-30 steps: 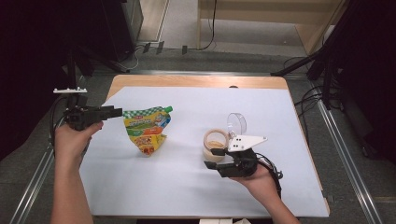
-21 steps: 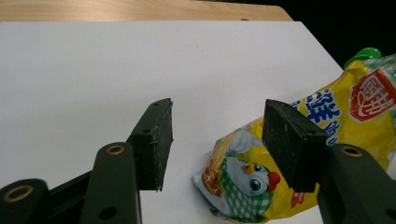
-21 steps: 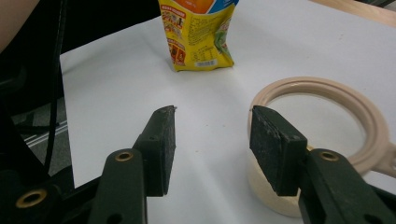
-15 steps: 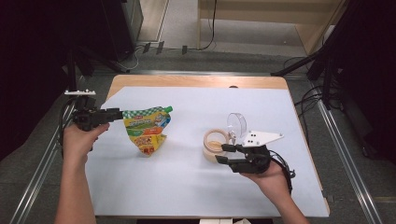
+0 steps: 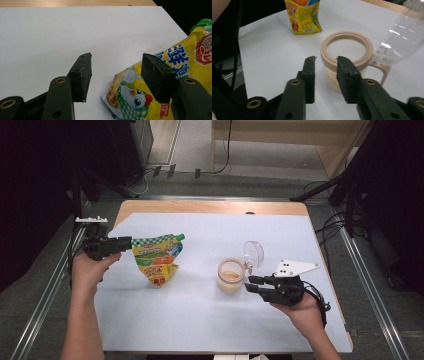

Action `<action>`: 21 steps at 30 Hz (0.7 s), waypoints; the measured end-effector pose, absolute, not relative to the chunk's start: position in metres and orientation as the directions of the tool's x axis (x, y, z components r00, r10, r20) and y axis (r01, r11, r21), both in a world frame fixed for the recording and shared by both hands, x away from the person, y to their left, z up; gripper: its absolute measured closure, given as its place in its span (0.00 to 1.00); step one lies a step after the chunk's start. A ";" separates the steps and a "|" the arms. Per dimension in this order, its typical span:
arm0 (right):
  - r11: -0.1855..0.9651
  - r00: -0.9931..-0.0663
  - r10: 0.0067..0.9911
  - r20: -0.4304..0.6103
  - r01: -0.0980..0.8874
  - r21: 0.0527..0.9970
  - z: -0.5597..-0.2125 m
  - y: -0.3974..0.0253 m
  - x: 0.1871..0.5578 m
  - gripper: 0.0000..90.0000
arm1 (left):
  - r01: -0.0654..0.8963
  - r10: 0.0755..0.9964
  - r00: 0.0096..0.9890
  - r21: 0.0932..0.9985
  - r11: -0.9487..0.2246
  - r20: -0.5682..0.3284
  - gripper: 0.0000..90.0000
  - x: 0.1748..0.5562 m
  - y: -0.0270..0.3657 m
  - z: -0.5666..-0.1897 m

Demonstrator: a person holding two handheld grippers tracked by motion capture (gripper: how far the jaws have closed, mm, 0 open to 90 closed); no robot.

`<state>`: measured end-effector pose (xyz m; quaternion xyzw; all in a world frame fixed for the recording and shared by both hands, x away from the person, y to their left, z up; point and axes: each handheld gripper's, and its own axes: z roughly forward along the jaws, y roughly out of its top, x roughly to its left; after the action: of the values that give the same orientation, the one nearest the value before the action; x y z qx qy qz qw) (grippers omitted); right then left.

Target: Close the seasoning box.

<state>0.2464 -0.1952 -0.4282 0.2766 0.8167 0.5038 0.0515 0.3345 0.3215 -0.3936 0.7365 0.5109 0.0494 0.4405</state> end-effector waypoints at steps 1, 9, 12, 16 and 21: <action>0.334 -0.839 0.507 0.195 0.400 0.853 -0.428 -0.197 0.247 0.86 | 0.709 0.796 0.473 0.699 -0.090 -0.377 0.47 0.335 0.321 -0.394; 0.320 -0.816 0.541 0.204 0.424 0.847 -0.429 -0.210 0.252 1.00 | 0.706 0.796 0.472 0.703 -0.084 -0.379 0.47 0.333 0.323 -0.392; 0.310 -0.806 0.551 0.216 0.439 0.843 -0.430 -0.214 0.256 1.00 | 0.706 0.796 0.471 0.703 -0.082 -0.380 0.47 0.334 0.323 -0.392; 0.299 -0.768 0.604 0.212 0.464 0.834 -0.437 -0.220 0.264 1.00 | 0.711 0.794 0.475 0.697 -0.093 -0.379 0.47 0.335 0.320 -0.393; 0.256 -0.728 0.639 0.249 0.506 0.823 -0.446 -0.225 0.276 1.00 | 0.711 0.793 0.480 0.696 -0.100 -0.376 0.47 0.335 0.318 -0.394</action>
<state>0.2756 -0.2254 -0.4457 0.3626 0.7895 0.4906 0.0673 0.3354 0.3176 -0.3937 0.7402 0.5080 0.0466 0.4381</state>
